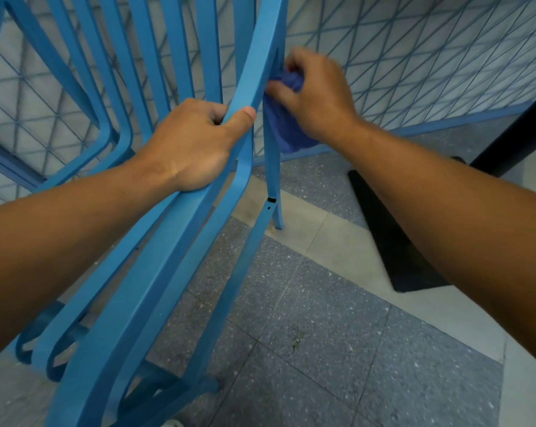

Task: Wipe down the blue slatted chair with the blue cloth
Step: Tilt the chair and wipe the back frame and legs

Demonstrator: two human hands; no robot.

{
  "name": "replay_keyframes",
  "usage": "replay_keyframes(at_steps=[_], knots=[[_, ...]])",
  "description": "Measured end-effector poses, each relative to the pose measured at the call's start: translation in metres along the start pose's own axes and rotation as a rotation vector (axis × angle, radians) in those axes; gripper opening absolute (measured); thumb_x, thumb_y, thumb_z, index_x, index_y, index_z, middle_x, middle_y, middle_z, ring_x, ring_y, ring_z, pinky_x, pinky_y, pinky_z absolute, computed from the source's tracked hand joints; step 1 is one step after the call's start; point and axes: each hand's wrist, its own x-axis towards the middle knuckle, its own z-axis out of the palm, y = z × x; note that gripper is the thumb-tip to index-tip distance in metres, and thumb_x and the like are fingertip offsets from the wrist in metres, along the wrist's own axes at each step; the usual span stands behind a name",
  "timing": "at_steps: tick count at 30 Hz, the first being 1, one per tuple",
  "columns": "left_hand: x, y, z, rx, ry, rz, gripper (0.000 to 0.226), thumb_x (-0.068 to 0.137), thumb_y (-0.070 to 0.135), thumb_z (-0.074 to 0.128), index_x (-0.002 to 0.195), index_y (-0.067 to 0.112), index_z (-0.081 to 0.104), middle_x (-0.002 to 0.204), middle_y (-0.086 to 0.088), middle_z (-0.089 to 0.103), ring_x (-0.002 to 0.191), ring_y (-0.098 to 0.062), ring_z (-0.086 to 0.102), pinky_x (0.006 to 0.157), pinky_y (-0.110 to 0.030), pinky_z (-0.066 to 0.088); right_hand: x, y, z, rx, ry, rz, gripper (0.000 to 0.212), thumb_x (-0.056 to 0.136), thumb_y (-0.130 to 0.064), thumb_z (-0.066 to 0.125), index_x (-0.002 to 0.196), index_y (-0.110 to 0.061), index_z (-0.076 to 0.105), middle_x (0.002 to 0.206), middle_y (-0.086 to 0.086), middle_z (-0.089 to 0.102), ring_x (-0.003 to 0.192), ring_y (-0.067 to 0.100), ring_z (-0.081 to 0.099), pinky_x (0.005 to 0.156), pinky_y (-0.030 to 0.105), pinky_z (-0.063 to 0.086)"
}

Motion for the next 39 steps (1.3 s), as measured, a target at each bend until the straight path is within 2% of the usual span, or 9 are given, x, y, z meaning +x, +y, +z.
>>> replay_keyframes(at_steps=[4,7,16,20,24,28,32,36,39], knots=[[-0.001,0.0,-0.001,-0.024,-0.005,0.006,0.058,0.101,0.058,0.045,0.071,0.009,0.047,0.055,-0.002,0.034,0.04,-0.012,0.029,0.04,-0.025,0.022,-0.026,0.027,0.029,-0.089,-0.157,0.05,0.033,0.084,-0.054,0.069,0.087,-0.027,0.051,0.082,-0.007,0.058,0.078,0.017,0.055,0.063,0.03,0.033],[-0.002,0.0,-0.002,-0.03,-0.017,0.004,0.055,0.101,0.058,0.045,0.068,0.015,0.042,0.054,-0.001,0.031,0.039,-0.013,0.028,0.041,-0.027,0.023,-0.036,0.038,0.038,-0.133,-0.251,0.088,0.029,0.083,-0.054,0.07,0.087,-0.029,0.056,0.084,-0.008,0.06,0.084,0.018,0.059,0.064,0.029,0.034],[0.0,-0.002,-0.001,-0.028,-0.018,0.004,0.054,0.101,0.057,0.045,0.069,0.014,0.045,0.052,0.002,0.032,0.039,-0.011,0.031,0.04,-0.024,0.022,0.0,0.001,0.0,0.04,0.076,0.039,0.031,0.08,-0.053,0.069,0.087,-0.024,0.061,0.081,-0.012,0.062,0.08,0.011,0.06,0.067,0.034,0.049],[0.0,-0.003,-0.001,-0.032,-0.009,0.003,0.054,0.101,0.057,0.046,0.071,0.013,0.048,0.056,0.001,0.034,0.044,-0.012,0.033,0.043,-0.022,0.029,-0.026,0.017,0.035,-0.026,-0.039,0.105,0.032,0.08,-0.052,0.069,0.088,-0.025,0.056,0.083,-0.007,0.061,0.079,0.018,0.058,0.062,0.034,0.042],[0.0,-0.004,-0.001,-0.066,-0.027,0.008,0.053,0.101,0.056,0.046,0.065,0.018,0.037,0.049,0.005,0.028,0.039,-0.011,0.031,0.039,-0.021,0.027,-0.072,0.058,0.077,-0.083,-0.242,0.28,0.025,0.086,-0.042,0.07,0.093,-0.021,0.059,0.086,-0.002,0.061,0.085,0.024,0.062,0.064,0.032,0.041],[0.001,-0.006,0.0,-0.082,-0.03,0.017,0.053,0.102,0.055,0.046,0.065,0.017,0.036,0.047,0.005,0.026,0.038,-0.012,0.029,0.039,-0.022,0.026,-0.07,0.062,0.07,-0.015,-0.161,0.265,0.016,0.09,-0.033,0.069,0.092,-0.02,0.059,0.086,-0.003,0.061,0.082,0.018,0.057,0.065,0.029,0.035],[0.002,-0.005,0.0,-0.098,-0.034,0.029,0.054,0.102,0.054,0.046,0.065,0.016,0.038,0.046,0.004,0.026,0.038,-0.012,0.029,0.04,-0.023,0.025,-0.049,0.05,0.038,0.003,-0.24,0.078,0.018,0.086,-0.036,0.072,0.092,-0.022,0.062,0.086,-0.008,0.062,0.086,0.017,0.061,0.07,0.032,0.045],[0.002,-0.006,0.0,-0.108,-0.034,0.019,0.055,0.102,0.055,0.046,0.062,0.019,0.034,0.041,0.006,0.027,0.038,-0.012,0.029,0.038,-0.024,0.02,-0.035,0.028,0.027,0.157,-0.047,0.029,0.032,0.081,-0.039,0.074,0.096,-0.015,0.06,0.086,-0.008,0.061,0.08,0.008,0.055,0.068,0.026,0.042],[0.002,-0.005,0.0,-0.096,-0.037,0.02,0.056,0.102,0.055,0.046,0.061,0.019,0.031,0.041,0.006,0.027,0.038,-0.012,0.028,0.039,-0.026,0.019,-0.033,0.025,0.045,0.153,0.005,0.09,0.037,0.079,-0.046,0.073,0.091,-0.02,0.049,0.08,-0.007,0.057,0.076,0.015,0.055,0.063,0.033,0.04]])
